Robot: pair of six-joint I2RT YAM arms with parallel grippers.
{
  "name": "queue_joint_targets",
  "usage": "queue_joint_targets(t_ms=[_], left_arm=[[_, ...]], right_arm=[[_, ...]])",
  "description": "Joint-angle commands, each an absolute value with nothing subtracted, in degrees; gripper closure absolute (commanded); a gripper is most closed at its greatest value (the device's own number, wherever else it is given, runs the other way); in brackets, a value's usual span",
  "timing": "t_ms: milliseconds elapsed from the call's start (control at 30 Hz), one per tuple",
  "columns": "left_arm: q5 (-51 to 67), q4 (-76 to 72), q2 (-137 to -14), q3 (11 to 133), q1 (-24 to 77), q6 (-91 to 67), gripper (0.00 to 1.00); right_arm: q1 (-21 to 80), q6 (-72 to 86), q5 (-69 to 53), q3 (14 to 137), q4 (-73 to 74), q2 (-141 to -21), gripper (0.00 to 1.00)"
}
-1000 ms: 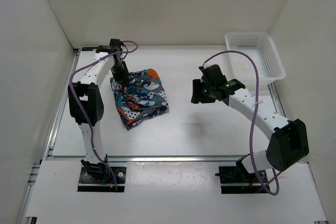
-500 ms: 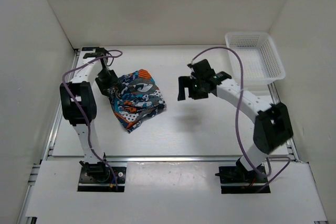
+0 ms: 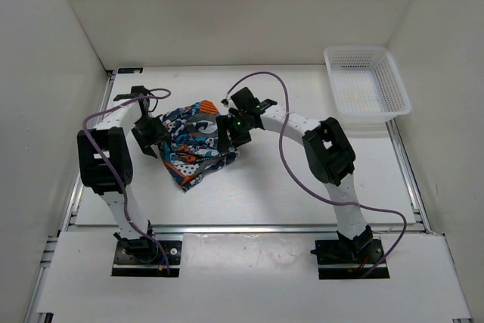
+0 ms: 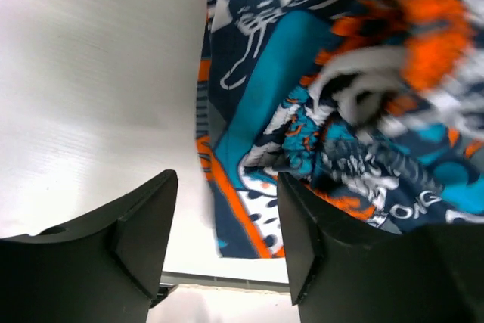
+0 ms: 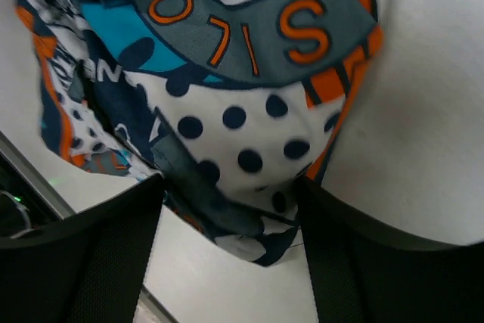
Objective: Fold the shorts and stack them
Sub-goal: Fold the shorts
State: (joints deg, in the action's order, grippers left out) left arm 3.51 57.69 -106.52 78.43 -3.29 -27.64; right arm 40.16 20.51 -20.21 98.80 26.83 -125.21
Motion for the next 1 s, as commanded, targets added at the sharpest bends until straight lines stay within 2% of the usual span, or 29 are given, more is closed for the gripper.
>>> queue_joint_targets(t_ms=[0, 33, 67, 167, 200, 333, 467, 533, 567, 600, 633, 700, 800, 967], left_arm=[[5.98, 53.79, -107.13, 78.13, -3.78, -27.77, 0.35], [6.5, 53.79, -107.66, 78.13, -3.78, -27.16, 0.36], [6.5, 53.79, -107.67, 78.13, -3.78, -27.16, 0.36], [6.5, 53.79, -104.42, 78.66, -3.08, -26.55, 0.36], [6.5, 53.79, -103.46, 79.27, -2.55, -26.54, 0.36], [7.03, 58.26, -99.5, 83.74, -2.03, -22.95, 0.36], [9.49, 61.17, -97.13, 86.31, -0.62, -20.3, 0.35], [10.11, 61.17, -96.59, 87.01, 1.4, -19.6, 0.35], [10.72, 61.17, -96.59, 87.01, 2.02, -19.6, 0.35], [10.72, 61.17, -96.59, 87.01, 2.72, -19.6, 0.35], [10.72, 61.17, -96.59, 87.53, 4.03, -19.6, 0.35], [10.72, 61.17, -97.21, 87.54, 5.36, -19.6, 0.35], [10.72, 61.17, -95.63, 88.07, 7.37, -20.21, 0.36], [4.94, 62.58, -84.42, 88.68, 7.91, -22.05, 0.37]], right_arm=[[41.39, 20.21, -23.81, 101.25, 26.98, -127.17, 0.35], [41.4, 20.82, -24.43, 101.25, 26.29, -127.18, 0.45], [41.4, 20.83, -24.43, 100.38, 26.28, -127.18, 0.62], [40.61, 23.45, -21.37, 95.47, 23.47, -123.32, 0.89], [39.65, 24.08, -21.36, 93.62, 22.51, -122.09, 0.94], [36.83, 26.19, -13.74, 82.2, 20.48, -111.84, 1.0], [34.37, 28.21, -5.92, 67.37, 19.95, -102.15, 1.0], [34.37, 28.21, -3.44, 63.65, 19.95, -97.13, 0.84], [34.37, 29.08, -2.91, 61.11, 19.95, -95.73, 0.72], [34.37, 29.7, -2.9, 60.39, 19.95, -93.45, 0.39], [34.37, 29.71, -2.38, 60.38, 21.26, -92.47, 0.26], [34.37, 29.71, -0.54, 60.38, 23.45, -89.41, 0.09], [34.37, 29.1, 6.92, 62.56, 29.51, -83.34, 0.02], [30.24, 27.77, 18.17, 65.21, 35.85, -72.28, 0.01]])
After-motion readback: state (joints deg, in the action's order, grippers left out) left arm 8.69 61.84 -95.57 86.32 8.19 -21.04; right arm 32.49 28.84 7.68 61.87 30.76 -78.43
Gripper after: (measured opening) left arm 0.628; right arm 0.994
